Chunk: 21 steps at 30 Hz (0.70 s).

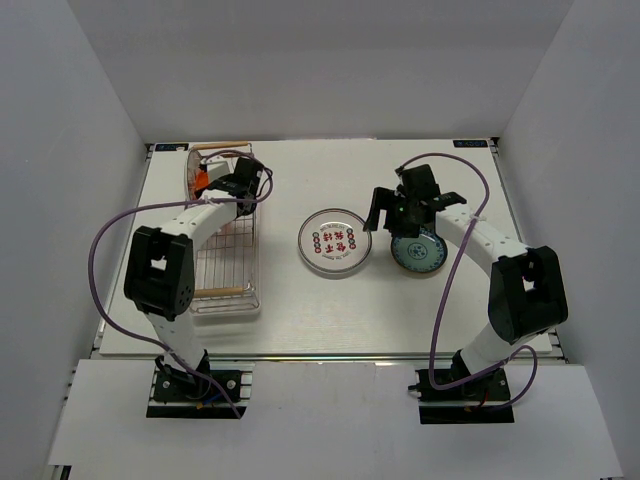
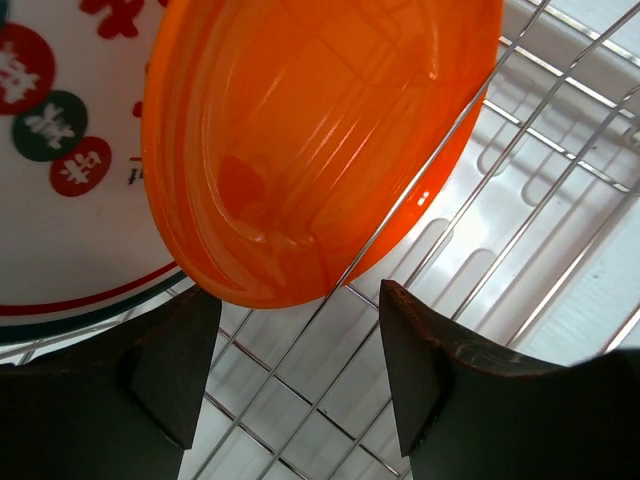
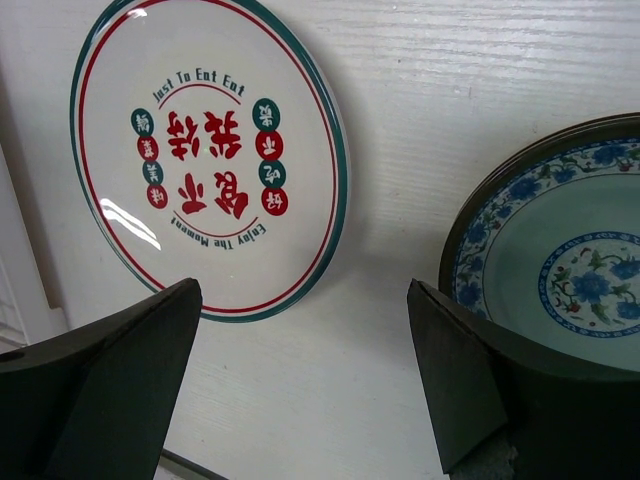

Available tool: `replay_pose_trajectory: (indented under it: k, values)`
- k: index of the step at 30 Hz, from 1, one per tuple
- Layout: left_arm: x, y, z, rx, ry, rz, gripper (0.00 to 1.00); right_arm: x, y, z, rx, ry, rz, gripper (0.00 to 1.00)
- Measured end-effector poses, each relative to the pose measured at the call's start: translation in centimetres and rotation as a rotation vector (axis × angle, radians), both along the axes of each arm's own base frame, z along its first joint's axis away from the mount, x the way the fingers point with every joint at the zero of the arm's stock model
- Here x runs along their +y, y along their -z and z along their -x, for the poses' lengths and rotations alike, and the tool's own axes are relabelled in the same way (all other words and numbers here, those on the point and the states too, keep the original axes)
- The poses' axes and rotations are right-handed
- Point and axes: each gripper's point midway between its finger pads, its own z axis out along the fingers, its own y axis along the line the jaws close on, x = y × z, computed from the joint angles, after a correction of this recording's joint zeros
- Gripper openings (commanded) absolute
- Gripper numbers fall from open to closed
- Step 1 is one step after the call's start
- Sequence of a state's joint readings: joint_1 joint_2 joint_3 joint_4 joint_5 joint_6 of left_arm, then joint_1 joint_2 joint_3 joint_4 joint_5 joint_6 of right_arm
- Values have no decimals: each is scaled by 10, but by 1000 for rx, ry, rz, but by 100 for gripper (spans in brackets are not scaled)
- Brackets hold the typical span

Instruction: Unload the plates from the dish rack

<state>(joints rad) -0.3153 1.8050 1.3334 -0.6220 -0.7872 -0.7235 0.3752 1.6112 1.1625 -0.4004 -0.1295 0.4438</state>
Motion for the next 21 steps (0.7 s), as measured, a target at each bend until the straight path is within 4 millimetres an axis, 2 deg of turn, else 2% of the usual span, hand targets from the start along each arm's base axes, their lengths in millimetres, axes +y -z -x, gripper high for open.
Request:
replay_pose_trajectory:
  k: [8, 14, 15, 18, 21]
  values:
    - [5, 6, 2, 16, -18, -19, 67, -5, 2, 1, 8, 2, 11, 89]
    - [10, 5, 3, 16, -33, -32, 56, -5, 2, 2, 11, 3, 15, 89]
    - [12, 4, 3, 15, -37, -35, 48, -6, 3, 2, 11, 4, 17, 89]
    - [15, 3, 4, 15, -47, -47, 38, -7, 3, 2, 11, 5, 25, 89]
    - [18, 2, 3, 6, -61, -50, 23, -10, 4, 2, 12, 9, 36, 89]
